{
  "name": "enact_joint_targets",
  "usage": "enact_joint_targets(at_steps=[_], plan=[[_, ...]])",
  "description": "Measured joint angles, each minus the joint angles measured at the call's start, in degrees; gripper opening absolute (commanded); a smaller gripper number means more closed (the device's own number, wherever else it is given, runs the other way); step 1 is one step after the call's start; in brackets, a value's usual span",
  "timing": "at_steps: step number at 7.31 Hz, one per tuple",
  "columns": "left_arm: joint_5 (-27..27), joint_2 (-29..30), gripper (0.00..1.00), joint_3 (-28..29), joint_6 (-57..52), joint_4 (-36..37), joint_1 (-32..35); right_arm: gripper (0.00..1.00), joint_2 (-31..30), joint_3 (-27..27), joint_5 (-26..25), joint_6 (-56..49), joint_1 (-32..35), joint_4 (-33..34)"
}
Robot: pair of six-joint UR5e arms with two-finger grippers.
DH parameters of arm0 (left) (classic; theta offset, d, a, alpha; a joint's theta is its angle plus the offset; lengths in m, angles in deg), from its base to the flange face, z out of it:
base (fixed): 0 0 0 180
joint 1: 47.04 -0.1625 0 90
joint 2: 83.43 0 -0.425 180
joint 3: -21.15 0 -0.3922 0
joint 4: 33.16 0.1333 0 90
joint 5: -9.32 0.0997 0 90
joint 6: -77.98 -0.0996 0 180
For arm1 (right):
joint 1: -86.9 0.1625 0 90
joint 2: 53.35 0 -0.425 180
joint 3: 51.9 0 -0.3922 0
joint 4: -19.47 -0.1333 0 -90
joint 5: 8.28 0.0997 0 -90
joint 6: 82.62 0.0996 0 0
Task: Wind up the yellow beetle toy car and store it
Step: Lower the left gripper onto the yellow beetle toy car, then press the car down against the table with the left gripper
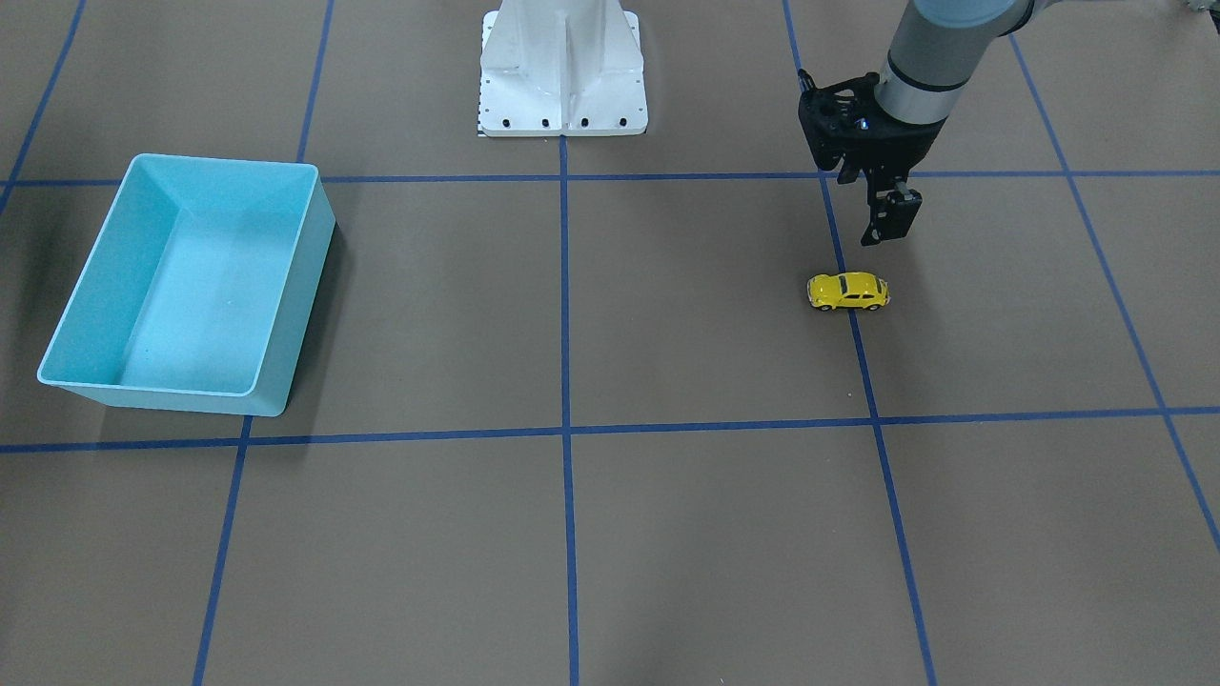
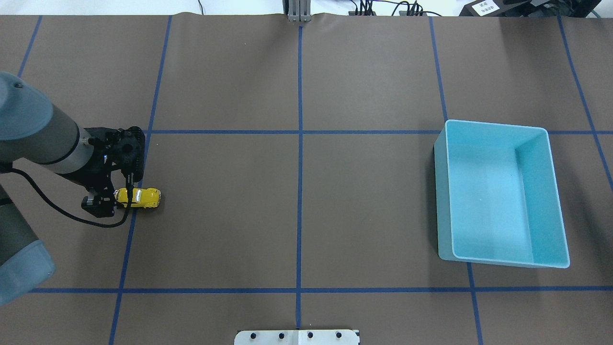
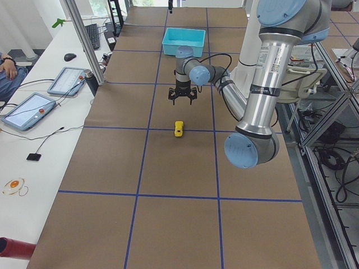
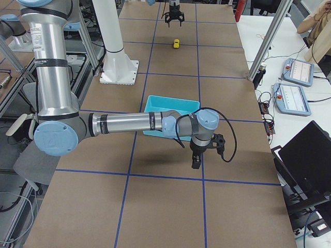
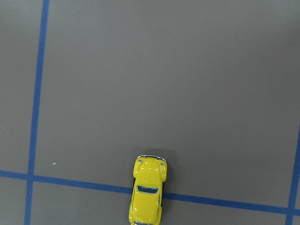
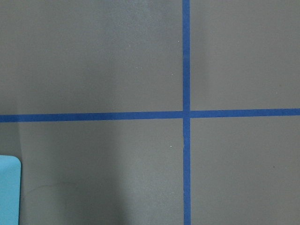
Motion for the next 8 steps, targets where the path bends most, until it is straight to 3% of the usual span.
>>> enact_joint_targets(at_steps=[8], plan=[[0.36, 3.58, 0.99, 14.09, -0.07, -4.47, -3.5, 1.0, -0.23, -0.13, -1.6, 0.38, -0.01, 0.0]])
